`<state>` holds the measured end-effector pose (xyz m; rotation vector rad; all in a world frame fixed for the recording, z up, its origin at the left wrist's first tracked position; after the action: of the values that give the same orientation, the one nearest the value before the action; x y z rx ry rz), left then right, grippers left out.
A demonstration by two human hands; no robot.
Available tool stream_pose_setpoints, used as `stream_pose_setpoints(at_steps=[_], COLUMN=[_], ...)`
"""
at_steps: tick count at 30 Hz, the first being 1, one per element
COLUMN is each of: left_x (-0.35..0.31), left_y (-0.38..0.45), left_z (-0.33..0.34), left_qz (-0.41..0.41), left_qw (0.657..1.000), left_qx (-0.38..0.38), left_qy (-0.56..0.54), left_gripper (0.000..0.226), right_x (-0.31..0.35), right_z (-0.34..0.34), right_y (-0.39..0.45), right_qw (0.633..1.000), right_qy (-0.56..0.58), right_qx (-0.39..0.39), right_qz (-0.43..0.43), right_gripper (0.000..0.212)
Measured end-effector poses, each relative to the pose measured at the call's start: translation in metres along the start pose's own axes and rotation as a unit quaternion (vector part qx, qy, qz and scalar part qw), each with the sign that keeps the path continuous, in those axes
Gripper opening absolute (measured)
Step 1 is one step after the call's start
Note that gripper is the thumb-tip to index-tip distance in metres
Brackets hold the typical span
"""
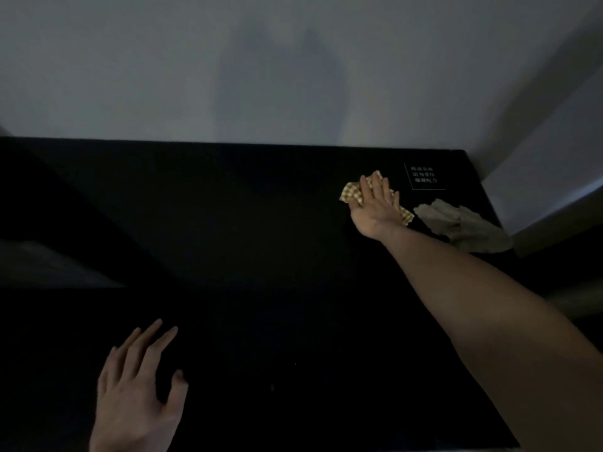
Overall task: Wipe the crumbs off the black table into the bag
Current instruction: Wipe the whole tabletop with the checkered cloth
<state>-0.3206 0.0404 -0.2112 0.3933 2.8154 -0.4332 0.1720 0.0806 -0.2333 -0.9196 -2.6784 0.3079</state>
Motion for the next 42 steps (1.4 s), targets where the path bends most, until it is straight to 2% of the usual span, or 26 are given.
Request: stream_pose_setpoints(at_steps=[3, 6, 11, 16, 19, 25, 32, 35, 38, 42], left_x=[0.0, -0.001, 0.0, 0.001, 0.0, -0.011, -0.051, -0.068, -0.079, -0.098], left_y=[-0.001, -0.004, -0.012, -0.015, -0.015, -0.013, -0.015, -0.025, -0.035, -0.037], left_z=[0.0, 0.002, 0.007, 0.009, 0.01, 0.008, -0.022, -0.029, -0.03, -0.036], left_qz=[0.002, 0.005, 0.016, 0.03, 0.037, 0.001, -0.075, -0.094, -0.092, -0.07], left_qw=[1.0, 1.0, 0.998, 0.998, 0.997, 0.996, 0.98, 0.968, 0.958, 0.943], left_qx=[-0.013, -0.024, -0.051, -0.056, -0.056, -0.01, 0.138, 0.195, 0.242, 0.304], left_qy=[-0.003, -0.005, 0.017, 0.031, 0.043, 0.092, 0.124, 0.128, 0.127, 0.119], left_gripper=[0.075, 0.073, 0.067, 0.067, 0.069, 0.067, 0.087, 0.098, 0.106, 0.098], right_x=[-0.006, -0.01, -0.027, -0.04, -0.048, -0.054, -0.051, -0.063, -0.078, -0.087], right_z=[-0.002, 0.008, 0.032, 0.051, 0.066, 0.082, 0.057, 0.036, 0.022, 0.024], right_y=[0.003, -0.022, -0.104, -0.192, -0.245, -0.319, -0.316, -0.32, -0.334, -0.348], right_qw=[1.0, 1.0, 0.997, 0.993, 0.988, 0.987, 0.979, 0.98, 0.98, 0.974], right_qy=[0.005, -0.009, -0.025, -0.023, -0.018, -0.017, 0.039, 0.119, 0.185, 0.16], right_qx=[-0.007, -0.026, -0.018, 0.024, 0.002, 0.039, 0.141, 0.121, 0.07, 0.088], right_qz=[0.016, -0.003, -0.065, -0.117, -0.15, -0.155, -0.144, -0.1, 0.027, 0.136], right_gripper=[0.069, 0.069, 0.069, 0.071, 0.073, 0.073, 0.068, 0.071, 0.076, 0.075])
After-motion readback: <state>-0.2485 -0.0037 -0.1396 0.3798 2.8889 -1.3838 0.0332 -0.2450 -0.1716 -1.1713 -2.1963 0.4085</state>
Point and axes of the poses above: each hand's wrist, its own y-axis towards the middle knuckle, its own z-axis out of the palm, x = y × z, the point moved 2 cm from there along y, towards the middle knuckle, and after that the axes turned 2 degrees about -z, right-handed, at the moved point
